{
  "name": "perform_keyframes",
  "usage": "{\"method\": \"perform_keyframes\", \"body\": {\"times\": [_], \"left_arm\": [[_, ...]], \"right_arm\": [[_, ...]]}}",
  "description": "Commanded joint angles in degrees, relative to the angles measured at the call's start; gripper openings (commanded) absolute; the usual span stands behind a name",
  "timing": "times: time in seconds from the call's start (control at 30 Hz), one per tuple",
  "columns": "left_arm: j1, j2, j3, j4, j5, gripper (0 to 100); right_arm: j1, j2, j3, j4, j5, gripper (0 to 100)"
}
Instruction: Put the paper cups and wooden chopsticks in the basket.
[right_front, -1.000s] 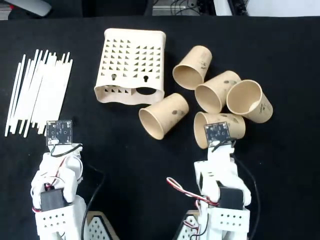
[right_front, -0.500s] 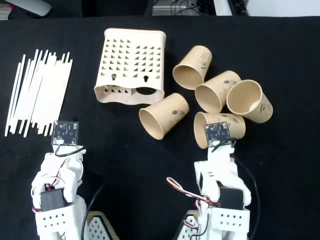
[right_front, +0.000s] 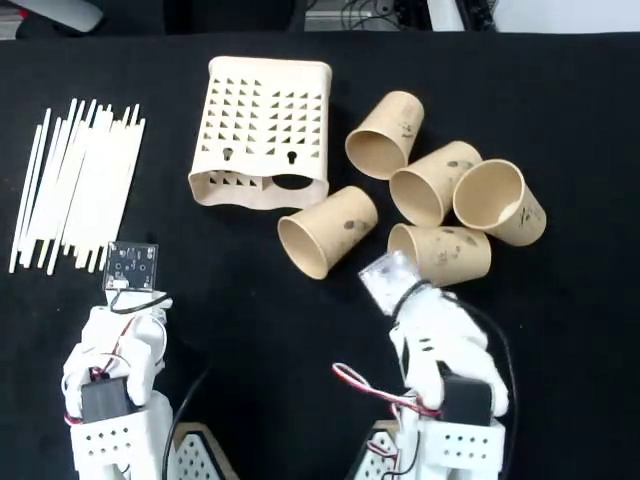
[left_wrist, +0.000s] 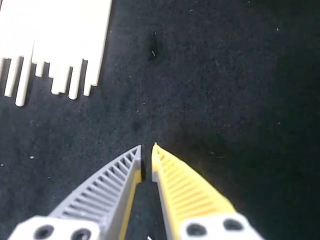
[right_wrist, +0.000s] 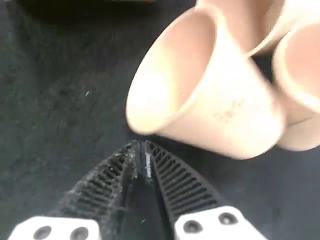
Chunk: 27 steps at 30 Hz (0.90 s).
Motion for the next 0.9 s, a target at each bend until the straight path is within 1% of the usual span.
{"method": "perform_keyframes", "body": {"times": [0.0, 0.1, 0.17, 0.23, 0.33, 0.4, 0.5, 0.57, 0.63, 0.7, 0.8, 0.87], "left_arm": [[2.59, -0.26, -5.93, -4.31, -0.53, 5], [3.3, -0.26, -13.41, -7.56, 0.35, 5], [3.74, 0.0, -17.1, -10.55, 4.66, 6], [5.32, 1.67, -18.51, -12.92, 9.23, 10], [9.19, 8.0, -17.36, -18.99, 12.57, 16], [10.42, 14.68, -17.19, -24.44, 12.66, 16], [10.68, 27.43, -18.95, -32.18, 10.99, 16], [10.42, 36.92, -21.93, -34.9, 9.67, 16], [10.42, 46.33, -25.45, -37.45, 9.58, 16], [10.51, 55.3, -28.7, -42.11, 9.76, 16], [10.77, 66.55, -31.69, -47.38, 9.76, 20], [10.51, 72.26, -33.27, -48.62, 9.76, 22]], "right_arm": [[-3.96, -3.91, -10.77, -0.09, -1.76, 1.8], [-7.03, -3.82, -18.42, 0.0, -4.84, 1.8], [-8.35, -3.12, -19.74, -2.11, -4.84, 1.8], [-8.7, -0.22, -18.42, -6.15, -5.98, 1.8], [-10.11, 7.96, -18.51, -13.1, -10.64, 1.9], [-10.64, 14.99, -20.09, -17.93, -12.92, 4.3], [-10.55, 26.33, -24.22, -23.65, -15.91, 16.4], [-11.25, 32.92, -26.95, -25.76, -16.18, 22.2], [-13.1, 38.37, -28.97, -27.69, -16.79, 22.1], [-14.24, 41.89, -29.49, -30.68, -19.87, 20.9], [-15.12, 43.82, -28.26, -34.37, -24.53, 20.5], [-15.12, 43.82, -26.51, -36.13, -25.93, 20.5]]}}
